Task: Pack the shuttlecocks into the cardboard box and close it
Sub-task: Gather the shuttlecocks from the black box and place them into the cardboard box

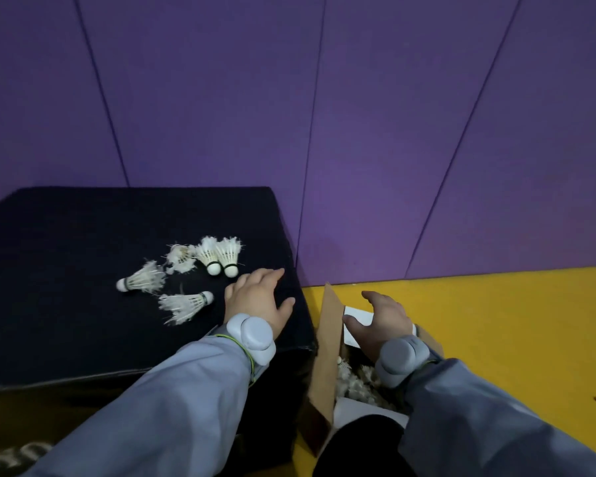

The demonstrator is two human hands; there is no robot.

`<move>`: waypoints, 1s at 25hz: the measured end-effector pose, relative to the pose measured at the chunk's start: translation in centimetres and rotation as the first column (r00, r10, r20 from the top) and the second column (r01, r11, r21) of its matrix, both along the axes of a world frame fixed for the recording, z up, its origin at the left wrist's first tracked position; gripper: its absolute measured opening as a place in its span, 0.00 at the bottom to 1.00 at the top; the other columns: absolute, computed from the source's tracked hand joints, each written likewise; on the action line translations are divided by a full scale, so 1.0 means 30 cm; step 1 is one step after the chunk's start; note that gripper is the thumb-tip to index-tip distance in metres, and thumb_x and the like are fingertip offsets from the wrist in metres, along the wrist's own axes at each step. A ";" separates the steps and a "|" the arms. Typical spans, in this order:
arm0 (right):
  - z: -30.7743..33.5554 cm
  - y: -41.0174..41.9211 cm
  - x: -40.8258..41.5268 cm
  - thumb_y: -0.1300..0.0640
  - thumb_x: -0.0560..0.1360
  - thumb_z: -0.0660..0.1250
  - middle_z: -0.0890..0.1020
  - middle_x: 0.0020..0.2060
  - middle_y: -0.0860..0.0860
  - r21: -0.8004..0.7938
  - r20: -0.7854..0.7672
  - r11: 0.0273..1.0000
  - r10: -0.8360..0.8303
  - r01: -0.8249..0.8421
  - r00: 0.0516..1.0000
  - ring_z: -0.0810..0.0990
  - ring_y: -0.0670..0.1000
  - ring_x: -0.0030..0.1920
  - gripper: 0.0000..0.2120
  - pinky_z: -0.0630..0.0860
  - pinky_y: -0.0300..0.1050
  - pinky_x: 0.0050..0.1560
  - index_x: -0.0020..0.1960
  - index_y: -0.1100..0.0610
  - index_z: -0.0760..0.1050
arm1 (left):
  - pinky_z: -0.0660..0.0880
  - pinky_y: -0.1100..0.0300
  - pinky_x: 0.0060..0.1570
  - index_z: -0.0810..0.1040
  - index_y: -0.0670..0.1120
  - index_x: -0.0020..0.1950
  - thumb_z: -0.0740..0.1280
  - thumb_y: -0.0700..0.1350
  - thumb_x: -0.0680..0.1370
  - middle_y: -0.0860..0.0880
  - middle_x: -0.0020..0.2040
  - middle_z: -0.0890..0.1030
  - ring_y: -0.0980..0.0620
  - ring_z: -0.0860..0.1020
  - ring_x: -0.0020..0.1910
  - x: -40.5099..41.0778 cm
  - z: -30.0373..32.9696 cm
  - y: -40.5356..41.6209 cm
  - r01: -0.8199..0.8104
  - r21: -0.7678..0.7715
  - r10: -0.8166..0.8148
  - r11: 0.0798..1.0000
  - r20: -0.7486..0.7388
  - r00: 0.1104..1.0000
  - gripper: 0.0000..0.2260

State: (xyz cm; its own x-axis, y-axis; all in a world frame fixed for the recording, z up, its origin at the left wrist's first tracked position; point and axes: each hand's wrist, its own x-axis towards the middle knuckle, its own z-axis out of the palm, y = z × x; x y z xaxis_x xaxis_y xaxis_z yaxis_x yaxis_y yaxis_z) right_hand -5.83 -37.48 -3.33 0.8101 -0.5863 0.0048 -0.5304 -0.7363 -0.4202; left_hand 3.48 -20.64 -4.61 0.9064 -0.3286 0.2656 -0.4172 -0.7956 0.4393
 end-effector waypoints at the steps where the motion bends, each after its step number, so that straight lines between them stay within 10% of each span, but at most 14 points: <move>1: 0.002 0.066 0.025 0.43 0.73 0.64 0.71 0.70 0.48 0.001 0.003 1.000 0.030 -0.030 1.000 0.68 0.53 0.70 0.29 0.68 0.51 0.68 0.72 0.50 0.64 | 0.58 0.56 0.68 0.65 0.56 0.72 0.63 0.56 0.75 0.56 0.71 0.69 0.51 0.64 0.71 0.008 0.003 0.076 -0.037 -0.006 0.037 0.999 0.000 0.999 0.25; 14: -0.050 0.656 0.283 0.43 0.71 0.67 0.71 0.69 0.49 0.079 -0.013 0.952 0.299 -0.297 0.954 0.67 0.52 0.70 0.31 0.64 0.48 0.71 0.71 0.51 0.65 | 0.61 0.51 0.66 0.69 0.53 0.70 0.63 0.55 0.76 0.52 0.69 0.72 0.46 0.67 0.68 0.196 -0.071 0.702 -0.396 0.013 0.396 0.918 -0.036 0.918 0.22; 25: -0.146 0.757 0.504 0.43 0.72 0.66 0.70 0.68 0.49 0.063 -0.002 0.952 0.301 -0.300 0.954 0.67 0.52 0.69 0.30 0.64 0.47 0.70 0.70 0.53 0.66 | 0.64 0.51 0.65 0.68 0.51 0.71 0.65 0.61 0.72 0.51 0.70 0.71 0.45 0.67 0.68 0.433 -0.113 0.655 -0.311 -0.007 0.309 0.950 -0.114 0.944 0.29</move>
State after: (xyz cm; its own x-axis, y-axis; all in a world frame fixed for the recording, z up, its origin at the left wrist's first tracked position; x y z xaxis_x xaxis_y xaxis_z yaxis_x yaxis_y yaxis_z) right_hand 9.28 -14.77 -7.70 0.9486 -0.3145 -0.0337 -0.2936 -0.8356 -0.4642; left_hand 16.47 -0.99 -7.99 0.9864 -0.0213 0.1630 -0.0997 -0.8661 0.4898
